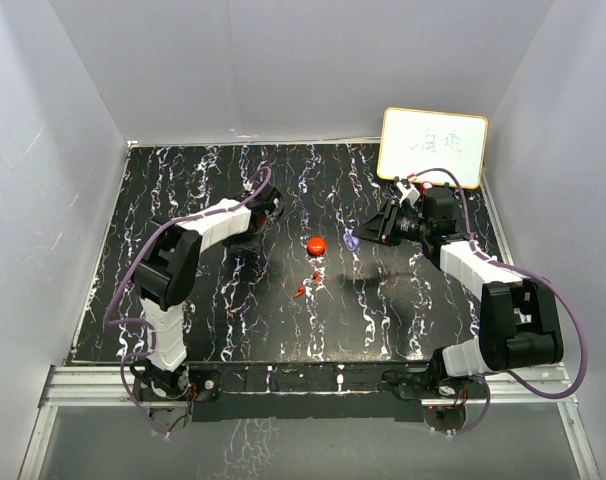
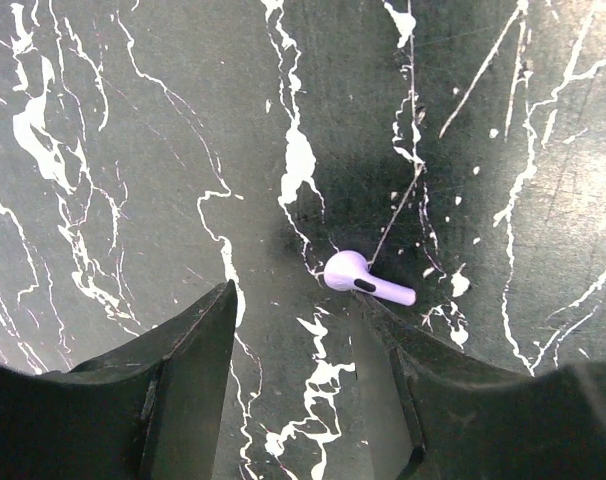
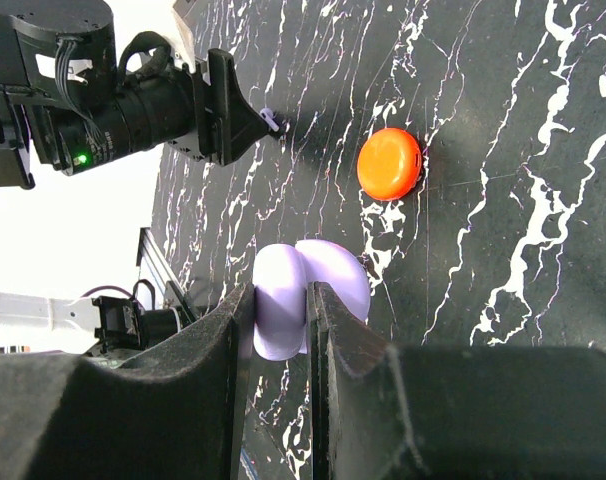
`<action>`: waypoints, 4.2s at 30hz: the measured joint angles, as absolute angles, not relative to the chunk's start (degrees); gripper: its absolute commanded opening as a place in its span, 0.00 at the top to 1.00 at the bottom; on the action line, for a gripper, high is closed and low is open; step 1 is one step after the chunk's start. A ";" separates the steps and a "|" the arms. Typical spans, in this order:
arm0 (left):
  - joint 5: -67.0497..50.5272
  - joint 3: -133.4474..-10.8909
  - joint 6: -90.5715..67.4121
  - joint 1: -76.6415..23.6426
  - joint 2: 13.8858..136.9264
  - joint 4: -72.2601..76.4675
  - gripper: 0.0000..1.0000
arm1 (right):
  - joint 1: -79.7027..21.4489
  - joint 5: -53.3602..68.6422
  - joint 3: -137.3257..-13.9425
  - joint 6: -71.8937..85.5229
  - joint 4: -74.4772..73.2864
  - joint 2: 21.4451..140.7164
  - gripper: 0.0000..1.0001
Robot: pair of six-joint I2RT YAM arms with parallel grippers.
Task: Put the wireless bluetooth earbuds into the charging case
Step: Pick up the earbud from the center of the board.
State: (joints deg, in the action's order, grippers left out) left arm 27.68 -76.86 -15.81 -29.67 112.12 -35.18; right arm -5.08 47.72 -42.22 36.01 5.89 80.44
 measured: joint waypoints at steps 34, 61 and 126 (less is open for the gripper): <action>28.23 -64.75 -25.45 -26.33 84.82 -25.78 0.60 | -5.08 47.72 -42.22 35.97 5.80 80.99 1.00; 41.39 -49.43 -39.44 -37.12 85.06 -8.23 0.67 | -7.55 52.45 -43.68 43.72 14.68 89.41 1.00; 23.46 -67.16 -31.81 -29.69 104.90 -27.03 0.58 | -7.92 52.47 -44.25 43.88 16.16 89.41 1.00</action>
State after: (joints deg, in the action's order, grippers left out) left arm 23.46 -67.16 -31.81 -29.69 104.90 -27.03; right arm -7.92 52.47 -44.25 43.88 16.16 89.41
